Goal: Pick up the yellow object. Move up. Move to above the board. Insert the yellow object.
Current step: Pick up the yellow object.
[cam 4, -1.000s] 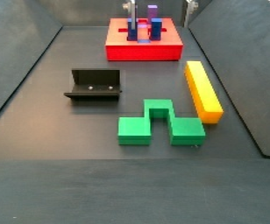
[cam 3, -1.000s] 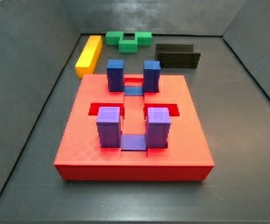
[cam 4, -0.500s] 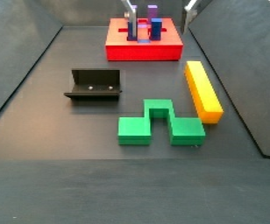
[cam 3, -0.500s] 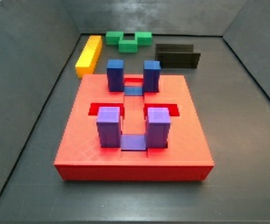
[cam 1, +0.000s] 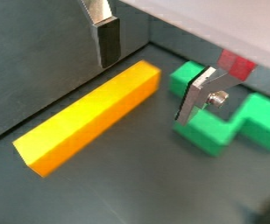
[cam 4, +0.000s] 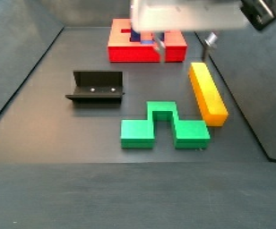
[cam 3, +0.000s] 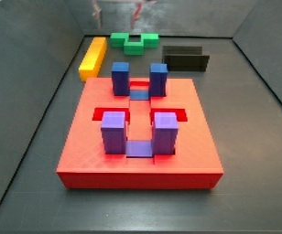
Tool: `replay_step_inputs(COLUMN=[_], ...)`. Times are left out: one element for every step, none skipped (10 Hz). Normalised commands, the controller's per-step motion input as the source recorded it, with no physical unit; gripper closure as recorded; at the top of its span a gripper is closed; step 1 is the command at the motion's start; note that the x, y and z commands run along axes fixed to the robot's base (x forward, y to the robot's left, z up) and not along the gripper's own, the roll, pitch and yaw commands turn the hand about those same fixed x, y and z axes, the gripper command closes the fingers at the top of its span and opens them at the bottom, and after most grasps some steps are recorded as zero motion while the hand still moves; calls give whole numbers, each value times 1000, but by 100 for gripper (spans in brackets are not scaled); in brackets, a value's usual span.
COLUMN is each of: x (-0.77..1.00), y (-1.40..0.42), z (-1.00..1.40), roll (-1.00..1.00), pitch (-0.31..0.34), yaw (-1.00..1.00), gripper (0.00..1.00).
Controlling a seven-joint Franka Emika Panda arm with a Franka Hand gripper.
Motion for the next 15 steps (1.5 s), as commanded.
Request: replay_step_inputs(x=[-389, -160, -100, -154, -123, -100, -217, -269, -249, -174, -69, 0, 0, 0, 0], y=[-17, 0, 0, -20, -37, -54, -94, -157, -126, -80, -26, 0, 0, 0, 0], z=[-440, -363, -377, -434, -423, -426, -454, -394, -351, -311, -186, -160, -134, -103, -54], roll=[-46, -17, 0, 0, 0, 0, 0, 0, 0, 0, 0, 0, 0, 0, 0], pitch=[-106, -96, -67, -37, -27, -27, -3, 0, 0, 0, 0, 0, 0, 0, 0], yaw=[0, 0, 0, 0, 0, 0, 0, 0, 0, 0, 0, 0, 0, 0, 0], gripper=[0, 0, 0, 0, 0, 0, 0, 0, 0, 0, 0, 0, 0, 0, 0])
